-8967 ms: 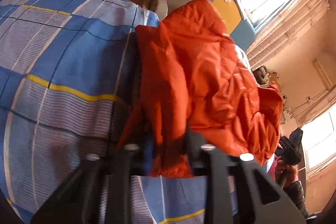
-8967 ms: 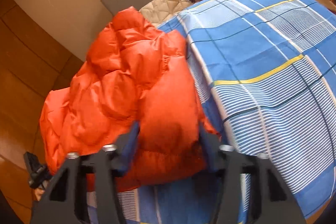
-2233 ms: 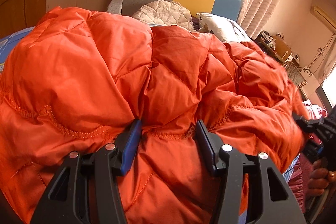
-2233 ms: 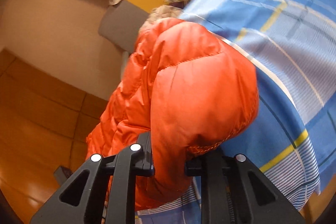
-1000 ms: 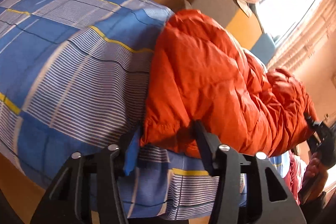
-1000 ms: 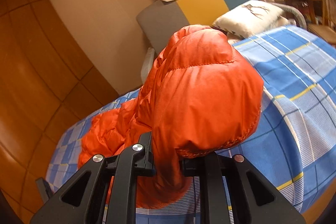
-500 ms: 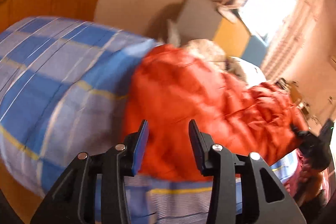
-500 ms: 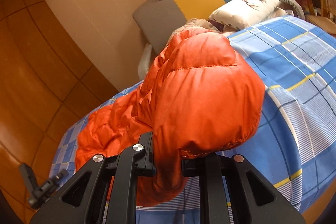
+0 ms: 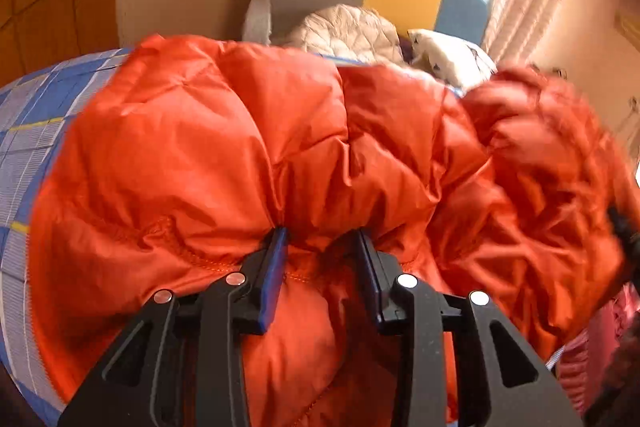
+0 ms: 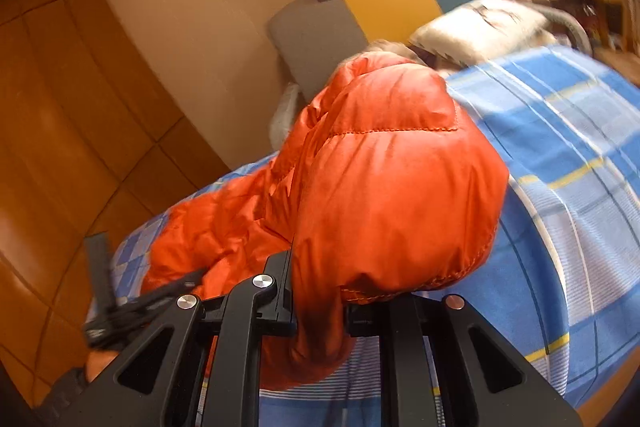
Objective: Fold large clothes
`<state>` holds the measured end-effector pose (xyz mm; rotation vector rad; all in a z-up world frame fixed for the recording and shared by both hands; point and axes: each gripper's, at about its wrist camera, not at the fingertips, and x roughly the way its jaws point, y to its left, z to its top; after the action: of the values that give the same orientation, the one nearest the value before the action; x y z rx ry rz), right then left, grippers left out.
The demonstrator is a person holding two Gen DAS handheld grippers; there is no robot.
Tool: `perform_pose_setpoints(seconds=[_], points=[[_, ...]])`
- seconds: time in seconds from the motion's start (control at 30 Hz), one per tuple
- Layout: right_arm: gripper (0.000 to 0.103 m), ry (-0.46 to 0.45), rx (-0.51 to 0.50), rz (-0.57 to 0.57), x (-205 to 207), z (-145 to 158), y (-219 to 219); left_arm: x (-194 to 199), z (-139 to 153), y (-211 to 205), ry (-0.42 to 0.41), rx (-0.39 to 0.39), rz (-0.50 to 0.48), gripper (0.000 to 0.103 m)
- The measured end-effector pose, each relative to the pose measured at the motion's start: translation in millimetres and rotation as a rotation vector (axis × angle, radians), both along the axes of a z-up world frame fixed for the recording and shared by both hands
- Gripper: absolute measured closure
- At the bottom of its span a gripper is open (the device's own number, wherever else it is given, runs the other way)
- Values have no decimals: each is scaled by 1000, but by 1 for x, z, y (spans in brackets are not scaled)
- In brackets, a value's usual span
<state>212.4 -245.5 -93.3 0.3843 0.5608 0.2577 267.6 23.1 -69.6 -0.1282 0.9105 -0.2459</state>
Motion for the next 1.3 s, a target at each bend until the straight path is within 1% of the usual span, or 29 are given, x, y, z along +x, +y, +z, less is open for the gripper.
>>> perform_pose_setpoints(seconds=[0.03,0.1,0.27,0.37,0.47,0.53,0.63,0.67,0.77,0.93,1.07,1.2,1.3], points=[[88,-15,-20,19,-2,5,10,0,-3,0,0,-3,-2,71],[88,-39,-45,64,-4,15,30,2,-9,6,11,-57,6,71],[88,-86,-115,207,-6,34,99,1,-20,20,11,-144,12,71],[88,-83,-133,282,-2,35,134,0,-26,28,11,-206,14,73],[88,-65,-148,324,2,32,161,-2,-30,36,12,-257,16,75],[88,-54,-184,345,1,28,181,-4,-31,40,11,-281,16,76],[88,-36,-216,341,2,22,199,-8,-34,49,9,-327,11,79],[88,-32,-231,336,3,20,204,-9,-34,53,9,-344,10,82],[88,-19,-256,317,6,14,219,-16,-35,64,14,-376,7,85],[88,-8,-255,272,7,9,227,-27,-33,79,18,-402,15,88],[88,7,-233,225,7,4,232,-39,-30,91,19,-409,23,89],[88,18,-232,206,9,-1,238,-58,-23,105,12,-398,26,88],[88,31,-244,203,9,-9,246,-72,-17,126,-9,-417,56,84]])
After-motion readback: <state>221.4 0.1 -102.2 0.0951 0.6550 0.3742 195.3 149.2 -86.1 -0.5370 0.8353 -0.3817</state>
